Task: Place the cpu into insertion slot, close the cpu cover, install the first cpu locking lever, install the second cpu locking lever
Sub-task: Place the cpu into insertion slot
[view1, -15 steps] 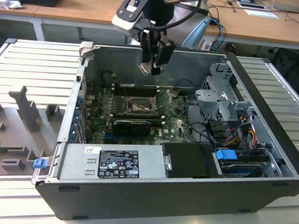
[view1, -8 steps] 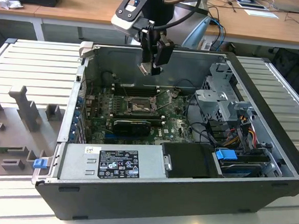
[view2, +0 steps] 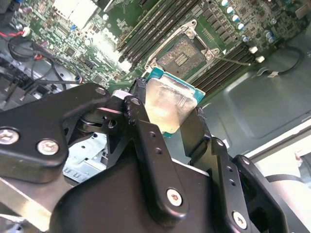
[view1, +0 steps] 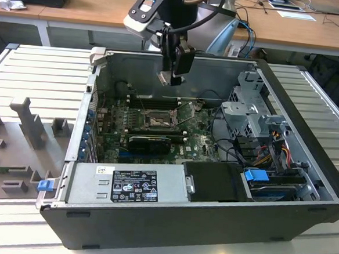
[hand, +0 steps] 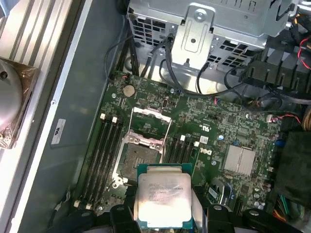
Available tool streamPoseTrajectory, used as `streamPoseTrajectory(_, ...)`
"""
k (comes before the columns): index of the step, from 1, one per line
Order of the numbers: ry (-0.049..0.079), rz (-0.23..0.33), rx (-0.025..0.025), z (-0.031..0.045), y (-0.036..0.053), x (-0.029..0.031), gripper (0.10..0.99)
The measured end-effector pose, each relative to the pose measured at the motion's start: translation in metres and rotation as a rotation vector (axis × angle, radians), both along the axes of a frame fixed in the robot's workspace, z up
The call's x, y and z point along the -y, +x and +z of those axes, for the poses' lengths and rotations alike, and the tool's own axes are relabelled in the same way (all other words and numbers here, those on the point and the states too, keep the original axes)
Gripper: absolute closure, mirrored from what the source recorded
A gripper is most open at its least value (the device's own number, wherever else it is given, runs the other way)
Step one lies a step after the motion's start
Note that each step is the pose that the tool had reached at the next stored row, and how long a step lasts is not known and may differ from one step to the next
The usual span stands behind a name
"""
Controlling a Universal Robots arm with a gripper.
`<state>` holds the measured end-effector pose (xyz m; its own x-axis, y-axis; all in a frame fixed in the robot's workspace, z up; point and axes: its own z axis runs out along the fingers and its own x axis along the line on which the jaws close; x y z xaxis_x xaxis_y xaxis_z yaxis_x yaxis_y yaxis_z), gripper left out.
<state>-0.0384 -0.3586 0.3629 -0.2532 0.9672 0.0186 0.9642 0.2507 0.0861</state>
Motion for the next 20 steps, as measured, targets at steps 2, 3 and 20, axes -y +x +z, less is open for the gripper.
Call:
streamPoseTrajectory(2, 0.000, -0.026, 0.0000, 0.0000, 0.0000, 0.0000, 0.561)
streamPoseTrajectory(3, 0.000, -0.039, 0.0000, 0.0000, 0.0000, 0.0000, 0.561)
streamPoseTrajectory(20, 0.000, -0.196, 0.0000, -0.0048, 0.0000, 0.0000, 0.561)
